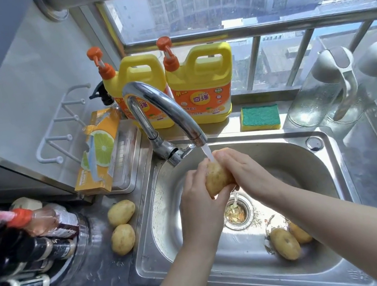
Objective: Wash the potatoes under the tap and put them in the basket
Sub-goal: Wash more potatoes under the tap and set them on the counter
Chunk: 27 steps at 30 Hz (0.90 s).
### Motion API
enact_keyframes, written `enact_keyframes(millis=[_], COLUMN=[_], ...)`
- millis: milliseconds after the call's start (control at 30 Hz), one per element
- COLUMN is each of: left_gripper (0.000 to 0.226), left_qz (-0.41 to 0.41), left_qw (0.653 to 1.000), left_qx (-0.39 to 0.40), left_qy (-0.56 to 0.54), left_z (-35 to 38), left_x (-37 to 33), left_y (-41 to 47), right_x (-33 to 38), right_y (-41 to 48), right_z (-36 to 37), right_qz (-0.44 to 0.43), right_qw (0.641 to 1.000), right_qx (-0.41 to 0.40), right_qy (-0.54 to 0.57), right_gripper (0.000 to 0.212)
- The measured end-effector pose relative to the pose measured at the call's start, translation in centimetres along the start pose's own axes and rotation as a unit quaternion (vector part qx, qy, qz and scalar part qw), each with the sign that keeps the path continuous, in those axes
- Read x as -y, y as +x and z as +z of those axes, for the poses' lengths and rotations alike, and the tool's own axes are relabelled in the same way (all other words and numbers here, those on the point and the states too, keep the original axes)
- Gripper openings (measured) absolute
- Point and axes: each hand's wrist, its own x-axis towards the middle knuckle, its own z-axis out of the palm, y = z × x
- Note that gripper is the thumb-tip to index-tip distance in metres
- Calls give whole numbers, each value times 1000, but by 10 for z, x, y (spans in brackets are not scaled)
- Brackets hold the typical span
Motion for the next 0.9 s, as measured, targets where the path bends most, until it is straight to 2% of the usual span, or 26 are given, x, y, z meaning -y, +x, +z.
enact_keyframes(millis=[33, 133, 167, 267, 433, 500, 567, 633, 667, 733, 800, 900], left_gripper=[66, 68, 66, 63, 60, 47, 32, 32, 32, 32, 35, 34], left_qz=[1, 4, 3, -3, -77, -151, -227, -283, -295, -288, -267, -233], left_qw=[1000, 1000, 1000, 1000, 981, 938, 855, 790, 778, 785, 805, 832], left_qx=[-3, -1, 0, 25, 141, 193, 213, 202, 194, 181, 170, 174], left_qy=[7, 18, 15, -5, -111, -246, -416, -505, -520, -518, -503, -472], left_z=[0, 1, 2, 5, 5, 2, -1, -4, -5, -6, -6, -5], left_x=[0, 2, 3, 3, 6, 5, -1, -6, -5, -3, -1, 2], left_y=[1, 2, 2, 0, 1, 3, 4, 7, 9, 14, 17, 18], right_x=[-1, -4, -4, -8, -16, -17, -18, -20, -20, -21, -20, -18], right_y=[-2, -4, -3, 0, 4, 4, 2, 2, 1, 1, 1, -2], right_z=[2, 4, 4, 5, 2, -1, -2, -4, -5, -8, -11, -10], right_qz=[3, 27, 20, -20, -36, -49, -76, -101, -109, -106, -67, -21], right_qw=[1000, 998, 999, 999, 996, 995, 992, 988, 988, 990, 997, 1000], right_qx=[18, 39, 30, -33, -82, -91, -101, -110, -107, -83, -34, 17], right_qy=[11, 37, 28, -4, 19, 5, -10, -27, -38, -38, 5, -9], right_gripper=[26, 54, 53, 33, 39, 41, 40, 37, 35, 32, 32, 66])
